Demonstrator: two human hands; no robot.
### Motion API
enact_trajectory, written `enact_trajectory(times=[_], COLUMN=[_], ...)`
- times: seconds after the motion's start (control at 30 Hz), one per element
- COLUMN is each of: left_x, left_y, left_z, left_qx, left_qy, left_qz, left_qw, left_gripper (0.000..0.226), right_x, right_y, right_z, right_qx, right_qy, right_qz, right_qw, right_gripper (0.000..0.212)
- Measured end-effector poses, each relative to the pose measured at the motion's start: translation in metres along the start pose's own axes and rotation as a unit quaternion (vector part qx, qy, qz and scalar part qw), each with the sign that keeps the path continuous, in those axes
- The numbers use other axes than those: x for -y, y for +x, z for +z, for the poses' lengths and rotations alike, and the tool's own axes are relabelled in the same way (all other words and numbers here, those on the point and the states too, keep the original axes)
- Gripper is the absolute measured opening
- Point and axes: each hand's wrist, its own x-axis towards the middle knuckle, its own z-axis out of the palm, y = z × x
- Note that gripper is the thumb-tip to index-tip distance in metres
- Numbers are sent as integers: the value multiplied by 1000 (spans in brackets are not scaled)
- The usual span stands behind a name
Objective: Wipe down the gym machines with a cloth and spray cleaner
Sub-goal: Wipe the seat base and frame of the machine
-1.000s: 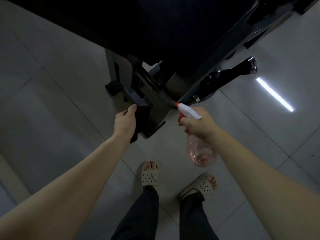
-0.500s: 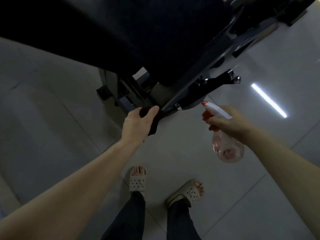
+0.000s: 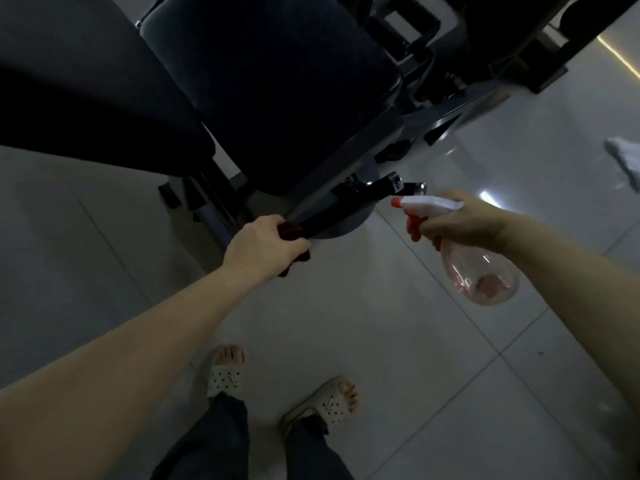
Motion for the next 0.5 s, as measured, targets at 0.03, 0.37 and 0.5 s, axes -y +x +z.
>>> enact_trajectory(times=[0.03, 0.37, 0.5], left_x=[-2, -61, -80], left_y=[0, 19, 34], left_z=[0, 13, 17], left_qx=[-2, 33, 38], left_qy=[0, 15, 62], left_qz=[-3, -6, 2], left_qw=[1000, 999, 997], left_gripper=[29, 45, 63], right_x=[-2, -29, -23], right_y=[2, 40, 57], right_z=[-10, -96, -121], right_qx=[6, 84, 90], right_qy=[-1, -69, -73], right_qz=[2, 60, 69], right_qw=[1000, 992, 991], right_gripper=[15, 34, 33])
